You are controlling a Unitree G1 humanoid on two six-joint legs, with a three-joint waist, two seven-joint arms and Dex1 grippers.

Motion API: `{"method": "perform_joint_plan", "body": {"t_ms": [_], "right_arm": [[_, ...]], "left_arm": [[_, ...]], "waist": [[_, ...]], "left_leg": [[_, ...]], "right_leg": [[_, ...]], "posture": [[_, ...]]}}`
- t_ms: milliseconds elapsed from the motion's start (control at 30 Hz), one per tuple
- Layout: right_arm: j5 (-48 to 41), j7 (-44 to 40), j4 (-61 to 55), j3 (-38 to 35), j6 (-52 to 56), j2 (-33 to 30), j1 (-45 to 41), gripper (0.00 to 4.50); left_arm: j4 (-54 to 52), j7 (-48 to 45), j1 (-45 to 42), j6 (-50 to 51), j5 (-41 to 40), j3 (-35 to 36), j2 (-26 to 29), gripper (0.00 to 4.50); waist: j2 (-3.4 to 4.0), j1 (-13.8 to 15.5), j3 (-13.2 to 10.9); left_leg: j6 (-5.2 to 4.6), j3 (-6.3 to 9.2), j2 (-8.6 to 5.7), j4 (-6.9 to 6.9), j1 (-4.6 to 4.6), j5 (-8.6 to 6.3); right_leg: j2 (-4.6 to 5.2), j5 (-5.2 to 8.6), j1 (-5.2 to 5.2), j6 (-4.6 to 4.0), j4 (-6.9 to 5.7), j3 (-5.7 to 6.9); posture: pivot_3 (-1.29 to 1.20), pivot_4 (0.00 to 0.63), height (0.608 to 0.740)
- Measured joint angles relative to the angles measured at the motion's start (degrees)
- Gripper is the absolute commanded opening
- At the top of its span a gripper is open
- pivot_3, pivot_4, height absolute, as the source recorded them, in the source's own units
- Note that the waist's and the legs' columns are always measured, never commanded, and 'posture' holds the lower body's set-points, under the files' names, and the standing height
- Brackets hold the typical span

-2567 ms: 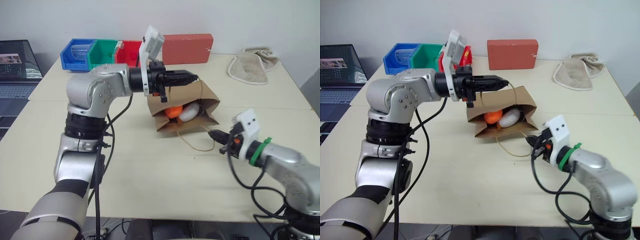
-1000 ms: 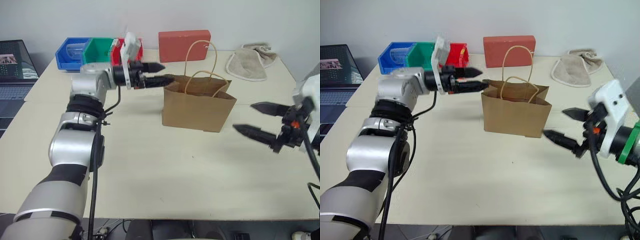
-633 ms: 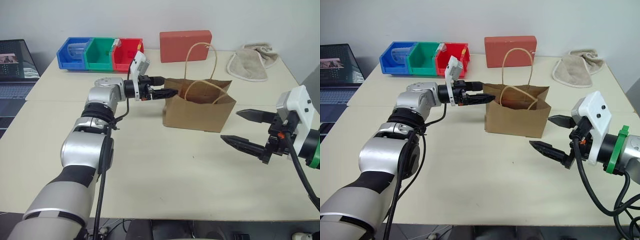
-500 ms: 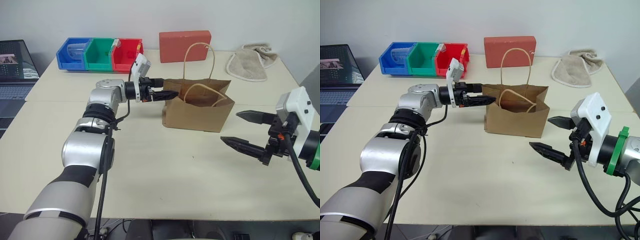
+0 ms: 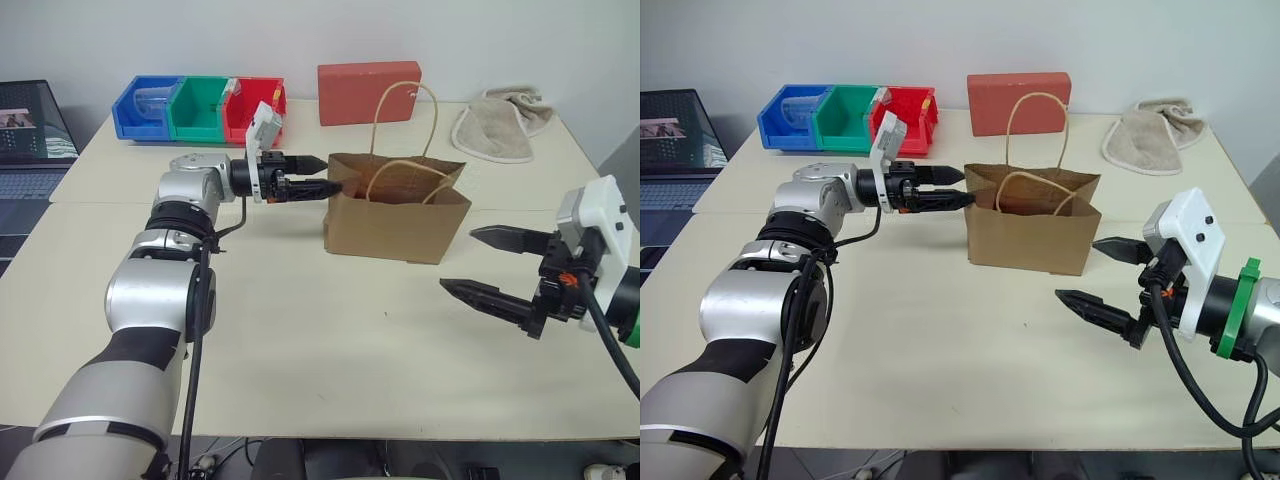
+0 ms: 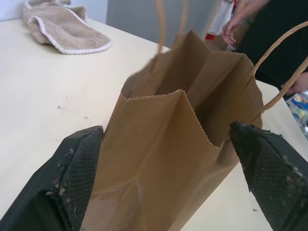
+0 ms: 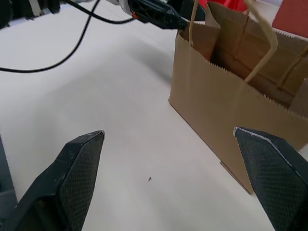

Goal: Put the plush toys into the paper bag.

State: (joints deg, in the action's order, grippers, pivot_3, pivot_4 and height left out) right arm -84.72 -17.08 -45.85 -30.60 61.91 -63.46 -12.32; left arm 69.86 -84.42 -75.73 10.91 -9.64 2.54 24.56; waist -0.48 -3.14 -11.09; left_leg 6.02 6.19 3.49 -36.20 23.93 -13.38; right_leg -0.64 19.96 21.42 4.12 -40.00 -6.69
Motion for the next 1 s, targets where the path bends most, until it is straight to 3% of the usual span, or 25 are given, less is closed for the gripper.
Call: {"method": "perform_joint_plan", "body": {"t_ms": [233,367,567,767,1000], "right_arm": [[-0.9,1.2,-0.1,2.9,-3.6,-1.8,-0.1,4.5],[5.1,1.3,-1.1,7.0,-5.1,-2.7,-0.5,4.5],[13.3,2.6,-0.7,13.7,-7.5,-0.9,-4.6,4.5],[15.9,2.9,0.1,14.0,-7.7,0.0,-4.8,4.5],[14.3,1.4,0.0,13.2,-7.6,-0.1,-3.8,4.5]], "left_arm": [[0.5,2.1,0.0,-2.8,1.7,0.4,-0.1,4.47],[1.3,5.1,-0.5,-3.0,1.7,2.0,0.0,4.47],[0.1,2.0,-0.5,-2.6,1.7,2.3,2.0,4.47],[-5.0,-2.1,1.6,-1.1,1.6,2.3,6.4,4.47],[-11.3,-3.1,8.3,2.3,0.8,2.1,6.9,4.47]], "waist": [[0.0,0.0,0.0],[0.0,-0.1,0.0],[0.0,-0.2,0.0],[0.01,-0.2,0.0],[0.01,-0.1,0.0]], "left_leg": [[-0.01,0.01,0.0,-0.01,0.0,0.0],[-0.01,0.02,0.0,-0.04,0.0,0.01],[0.14,0.02,0.0,-0.05,0.0,0.09],[0.18,0.04,0.02,-0.04,0.0,0.11],[0.15,0.08,0.02,-0.12,0.0,0.1]], "right_leg": [[0.0,0.0,0.0,0.0,0.0,0.0],[0.0,0.0,0.01,0.0,-0.01,0.0],[0.0,0.0,0.02,0.0,-0.04,0.01],[0.0,0.0,0.01,0.0,-0.06,0.03],[0.01,0.0,-0.03,0.0,-0.11,0.06]], "posture": [[0.0,0.15,0.74],[0.0,0.15,0.74],[0.0,0.15,0.74],[0.0,0.15,0.74],[0.0,0.15,0.74]]}}
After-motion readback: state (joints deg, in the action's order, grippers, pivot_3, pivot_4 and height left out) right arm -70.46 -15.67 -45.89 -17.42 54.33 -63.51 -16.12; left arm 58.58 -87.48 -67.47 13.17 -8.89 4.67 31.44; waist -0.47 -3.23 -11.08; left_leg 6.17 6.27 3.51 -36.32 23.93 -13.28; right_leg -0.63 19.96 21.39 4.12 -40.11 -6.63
